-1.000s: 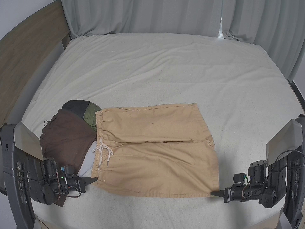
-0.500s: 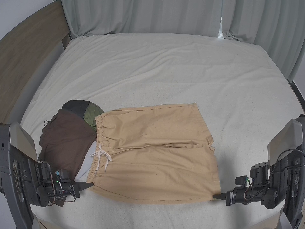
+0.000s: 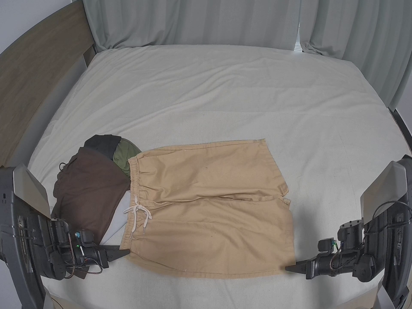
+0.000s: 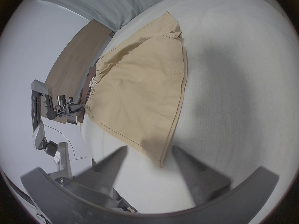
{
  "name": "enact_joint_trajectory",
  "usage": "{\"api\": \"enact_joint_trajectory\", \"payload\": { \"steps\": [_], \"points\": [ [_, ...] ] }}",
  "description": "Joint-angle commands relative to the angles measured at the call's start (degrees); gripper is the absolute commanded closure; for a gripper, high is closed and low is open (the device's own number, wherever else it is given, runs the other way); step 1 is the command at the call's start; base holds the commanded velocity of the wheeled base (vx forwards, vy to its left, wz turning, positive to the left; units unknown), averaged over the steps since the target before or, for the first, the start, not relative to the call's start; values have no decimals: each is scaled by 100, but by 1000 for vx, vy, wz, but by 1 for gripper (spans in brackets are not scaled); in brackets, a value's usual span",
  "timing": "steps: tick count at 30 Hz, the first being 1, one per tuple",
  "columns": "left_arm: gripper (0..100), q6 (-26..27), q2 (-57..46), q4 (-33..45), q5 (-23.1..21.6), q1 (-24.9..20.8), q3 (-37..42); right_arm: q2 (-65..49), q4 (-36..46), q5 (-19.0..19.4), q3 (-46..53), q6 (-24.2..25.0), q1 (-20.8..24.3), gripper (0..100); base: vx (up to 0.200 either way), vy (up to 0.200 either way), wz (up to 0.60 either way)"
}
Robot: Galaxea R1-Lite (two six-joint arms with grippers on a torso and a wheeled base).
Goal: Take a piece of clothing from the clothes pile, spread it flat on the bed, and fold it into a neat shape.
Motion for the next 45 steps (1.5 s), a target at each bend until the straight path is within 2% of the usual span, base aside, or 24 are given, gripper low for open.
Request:
{"api": "enact_joint_trajectory", "payload": {
  "steps": [1, 19, 20, 38, 45],
  "points": [
    [0, 43, 34, -4, -6, -26, -20, 63, -7, 8, 2, -122, -43, 0, 0, 0, 0],
    [0, 61, 157, -4, 11, -61, -72, 72, -7, 8, -7, -139, -52, 0, 0, 0, 0],
    [100, 52, 166, -4, 11, -70, -81, 72, -7, 8, -7, -139, -52, 0, 0, 0, 0],
    [100, 96, 359, -12, 11, -140, -187, 134, -7, 34, -86, -122, 18, 0, 0, 0, 0],
    [100, 131, 438, -12, 11, -105, -354, 125, -7, 218, -130, -122, 71, 0, 0, 0, 0]
  ]
}}
